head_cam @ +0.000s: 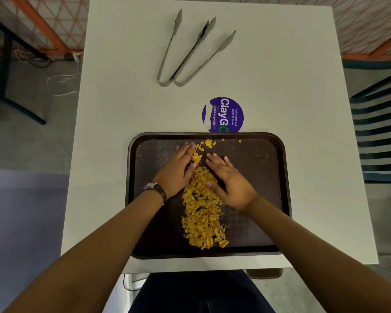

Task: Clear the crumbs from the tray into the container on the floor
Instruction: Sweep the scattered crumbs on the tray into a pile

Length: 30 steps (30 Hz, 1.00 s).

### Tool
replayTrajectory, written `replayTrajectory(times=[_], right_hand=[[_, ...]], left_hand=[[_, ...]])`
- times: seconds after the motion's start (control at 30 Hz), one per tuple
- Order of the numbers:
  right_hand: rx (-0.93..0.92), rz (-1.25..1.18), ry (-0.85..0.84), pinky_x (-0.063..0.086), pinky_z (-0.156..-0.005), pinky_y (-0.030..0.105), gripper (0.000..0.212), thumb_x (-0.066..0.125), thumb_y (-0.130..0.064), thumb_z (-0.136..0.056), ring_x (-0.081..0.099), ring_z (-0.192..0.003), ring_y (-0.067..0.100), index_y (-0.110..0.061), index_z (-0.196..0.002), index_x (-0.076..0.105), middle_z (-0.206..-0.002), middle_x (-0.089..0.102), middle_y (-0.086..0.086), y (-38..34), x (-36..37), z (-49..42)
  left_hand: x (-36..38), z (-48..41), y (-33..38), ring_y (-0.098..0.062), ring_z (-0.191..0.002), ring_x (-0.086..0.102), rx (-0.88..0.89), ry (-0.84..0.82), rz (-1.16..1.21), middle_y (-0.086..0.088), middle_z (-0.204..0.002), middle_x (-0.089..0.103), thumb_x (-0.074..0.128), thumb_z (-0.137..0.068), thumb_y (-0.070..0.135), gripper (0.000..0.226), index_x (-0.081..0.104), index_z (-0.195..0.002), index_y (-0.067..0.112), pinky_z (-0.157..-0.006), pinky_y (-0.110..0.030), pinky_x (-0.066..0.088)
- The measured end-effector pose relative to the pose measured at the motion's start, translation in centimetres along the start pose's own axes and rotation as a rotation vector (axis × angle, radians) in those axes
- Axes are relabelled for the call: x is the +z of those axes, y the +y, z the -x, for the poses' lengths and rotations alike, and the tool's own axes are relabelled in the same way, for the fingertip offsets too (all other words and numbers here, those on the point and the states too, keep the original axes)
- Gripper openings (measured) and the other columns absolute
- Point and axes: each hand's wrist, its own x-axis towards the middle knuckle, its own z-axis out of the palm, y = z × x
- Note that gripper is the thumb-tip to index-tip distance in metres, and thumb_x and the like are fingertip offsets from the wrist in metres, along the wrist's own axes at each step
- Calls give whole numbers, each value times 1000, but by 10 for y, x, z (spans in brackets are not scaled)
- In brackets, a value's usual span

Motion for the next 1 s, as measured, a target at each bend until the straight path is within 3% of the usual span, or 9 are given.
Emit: replayTrajectory(times=[0.17,0.33,0.5,0.67,0.83,1.0], right_hand=[[-16,84,-17,2,-120,35,69,37,-49,-92,8,-147,19,-9,-147,27,-157,19,9,12,-8,-25],[-2,64,-43,3,-120,36,73,34,-51,-91,7,-147,20,-8,-149,21,-158,14,11,5,-2,-37],[-62,-109,-132,13,-119,33,63,32,-44,-94,20,-143,16,-4,-142,38,-152,31,11,-17,11,-19],[-35,-181,-32,13,-119,33,53,33,-38,-96,23,-143,19,-5,-136,47,-150,37,10,-19,6,-19],[-21,-62,-56,1,-120,37,64,32,-48,-94,6,-147,17,-10,-145,33,-157,21,7,-7,-1,-51],[-78,49,-139,-4,-119,40,73,32,-55,-90,5,-147,18,-9,-146,30,-158,18,8,-11,13,-51]], left_hand=[[18,25,11,-22,-143,18,123,-67,18,-7,-154,23,34,-98,27,49,26,-144,12,-115,-31,22],[29,50,20,-17,-130,43,108,101,209,-10,-143,44,35,-93,29,48,45,-134,6,-107,-20,32],[20,76,14,-8,-123,48,-13,262,297,-3,-136,51,45,-90,17,42,50,-132,15,-103,-15,37],[10,100,-5,-4,-124,45,-59,282,263,-3,-135,52,44,-89,17,43,49,-132,18,-104,-6,28],[5,113,-13,-3,-127,41,-125,279,259,-1,-139,48,42,-90,22,45,46,-134,20,-105,-12,29],[4,113,-13,-12,-128,44,-155,301,275,-5,-138,49,42,-90,21,44,47,-134,17,-110,-29,34]])
